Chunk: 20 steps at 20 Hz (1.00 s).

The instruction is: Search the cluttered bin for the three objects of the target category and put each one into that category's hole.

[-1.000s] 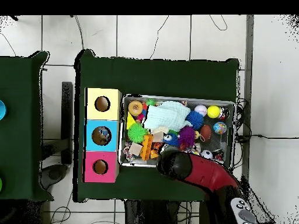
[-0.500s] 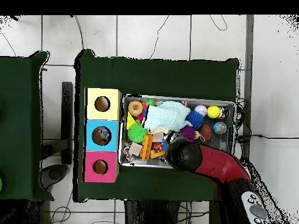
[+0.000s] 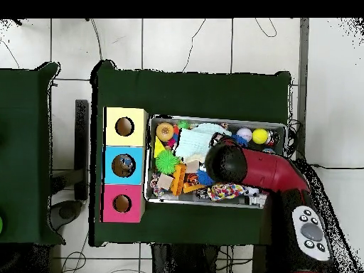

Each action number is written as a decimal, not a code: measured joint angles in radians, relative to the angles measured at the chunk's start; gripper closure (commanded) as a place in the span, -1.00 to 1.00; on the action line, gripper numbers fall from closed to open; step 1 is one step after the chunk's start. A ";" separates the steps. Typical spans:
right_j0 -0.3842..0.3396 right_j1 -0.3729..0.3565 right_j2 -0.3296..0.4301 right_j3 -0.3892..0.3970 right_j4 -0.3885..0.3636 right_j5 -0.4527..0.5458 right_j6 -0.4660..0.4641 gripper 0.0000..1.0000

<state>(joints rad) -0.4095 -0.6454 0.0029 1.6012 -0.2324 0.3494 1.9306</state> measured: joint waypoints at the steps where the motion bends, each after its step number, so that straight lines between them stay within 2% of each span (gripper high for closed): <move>1: 0.004 0.005 0.000 -0.014 -0.006 0.000 0.000 -1.00; 7: 0.025 0.075 0.001 -0.159 -0.064 0.000 0.000 -1.00; 13: 0.036 0.120 -0.023 -0.205 -0.091 -0.017 0.000 -1.00; 20: 0.113 0.215 -0.154 -0.211 -0.097 -0.139 0.000 -1.00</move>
<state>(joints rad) -0.2962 -0.4300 -0.1506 1.3905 -0.3292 0.2108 1.9308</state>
